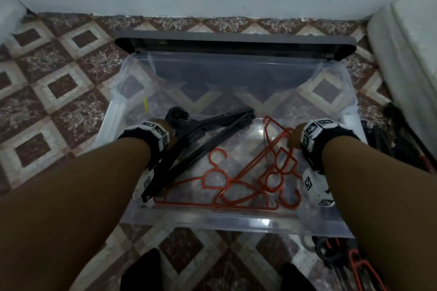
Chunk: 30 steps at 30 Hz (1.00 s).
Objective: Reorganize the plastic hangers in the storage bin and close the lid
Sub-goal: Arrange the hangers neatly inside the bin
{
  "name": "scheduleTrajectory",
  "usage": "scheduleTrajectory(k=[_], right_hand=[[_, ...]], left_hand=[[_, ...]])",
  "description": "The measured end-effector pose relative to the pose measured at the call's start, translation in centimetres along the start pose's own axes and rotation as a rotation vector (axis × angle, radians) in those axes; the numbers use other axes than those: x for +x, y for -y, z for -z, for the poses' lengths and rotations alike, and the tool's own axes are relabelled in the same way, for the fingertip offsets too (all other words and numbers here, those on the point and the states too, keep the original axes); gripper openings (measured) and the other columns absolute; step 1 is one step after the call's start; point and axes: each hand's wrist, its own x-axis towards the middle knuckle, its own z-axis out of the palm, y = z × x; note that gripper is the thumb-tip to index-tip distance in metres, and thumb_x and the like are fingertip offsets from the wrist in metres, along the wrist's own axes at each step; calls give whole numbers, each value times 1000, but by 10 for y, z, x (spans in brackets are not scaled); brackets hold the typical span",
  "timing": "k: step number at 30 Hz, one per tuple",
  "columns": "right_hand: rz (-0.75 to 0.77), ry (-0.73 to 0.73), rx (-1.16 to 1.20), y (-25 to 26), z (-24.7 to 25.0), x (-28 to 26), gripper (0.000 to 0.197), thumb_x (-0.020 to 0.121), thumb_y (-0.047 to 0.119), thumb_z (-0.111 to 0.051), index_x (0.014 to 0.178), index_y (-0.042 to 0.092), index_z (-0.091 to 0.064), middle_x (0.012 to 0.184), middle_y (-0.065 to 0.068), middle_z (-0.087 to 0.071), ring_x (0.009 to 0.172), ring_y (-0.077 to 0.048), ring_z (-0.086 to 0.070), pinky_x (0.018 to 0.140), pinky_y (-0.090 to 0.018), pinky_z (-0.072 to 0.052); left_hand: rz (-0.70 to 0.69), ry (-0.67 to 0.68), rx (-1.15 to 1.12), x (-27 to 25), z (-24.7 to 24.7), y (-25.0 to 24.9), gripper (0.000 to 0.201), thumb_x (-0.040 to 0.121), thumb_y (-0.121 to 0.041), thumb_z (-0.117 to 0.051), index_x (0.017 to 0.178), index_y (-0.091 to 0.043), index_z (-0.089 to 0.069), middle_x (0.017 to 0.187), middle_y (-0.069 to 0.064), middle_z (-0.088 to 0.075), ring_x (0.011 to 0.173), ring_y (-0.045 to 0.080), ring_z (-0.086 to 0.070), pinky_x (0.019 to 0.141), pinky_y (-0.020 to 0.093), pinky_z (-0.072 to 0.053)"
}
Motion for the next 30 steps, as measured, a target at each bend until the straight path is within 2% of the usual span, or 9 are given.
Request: scheduleTrajectory(k=[3,5,7,11,15,20,22,25,30], right_hand=[[93,50,-184,3,-1,-21,30,78,33,-77,105,25,-67,122,1,-64,103,-24,-62,89,-32,-50],[122,1,-206,6,11,-44,35,83,33,-74,115,24,-65,120,3,-66,103,-20,-64,91,-31,-52],[145,-49,-161,6,28,-68,35,85,34,-72,117,22,-66,121,0,-66,107,-21,-64,95,-37,-53],[156,-229,241,0,61,-127,34,94,22,-59,124,6,-62,126,-17,-62,114,-33,-61,97,-45,-50],[214,-251,466,-4,87,-196,26,94,10,-55,118,14,-65,105,-14,-72,94,-35,-71,83,-46,-59],[450,-286,1018,-8,91,-262,35,96,12,-46,112,36,-64,84,-2,-77,67,-21,-74,54,-25,-52],[478,-315,1161,-8,83,-268,33,99,15,-44,120,34,-63,83,-5,-76,64,-22,-72,51,-24,-49],[402,-434,1125,-7,69,-261,31,101,21,-44,126,34,-58,86,-4,-76,67,-23,-73,54,-28,-51],[190,-713,568,1,56,-245,50,94,44,-55,139,22,-49,133,-10,-57,116,-29,-57,97,-41,-48]], left_hand=[[-4,-14,63,-23,18,1,26,99,-38,-47,113,-19,-60,109,12,-63,100,35,-59,92,54,-48],[-78,-72,54,-48,36,-6,34,100,-42,-44,122,-20,-59,118,14,-61,105,34,-59,93,45,-47],[-153,-127,-21,-77,59,-18,38,97,-46,-48,116,-15,-60,117,12,-62,103,32,-59,84,32,-44],[-248,-213,-51,-138,86,-50,44,93,-50,-52,102,-9,-66,103,13,-67,92,31,-61,74,29,-44],[-308,-363,-117,-187,100,-71,45,90,-52,-56,110,-12,-65,108,12,-67,99,32,-62,74,29,-43],[-267,-365,-406,-221,107,-66,98,80,-76,-50,153,-19,-17,143,10,-50,119,33,-56,94,37,-46],[-330,-364,-547,-231,104,-58,75,85,-72,-49,141,-24,-38,130,5,-59,107,28,-62,89,36,-50],[-475,-345,-878,-243,94,-53,26,97,-47,-50,96,-22,-58,94,3,-73,73,21,-72,59,28,-54],[-445,-395,-856,-245,104,-59,27,101,-31,-46,86,-19,-65,63,-1,-66,48,12,-60,47,19,-46]])
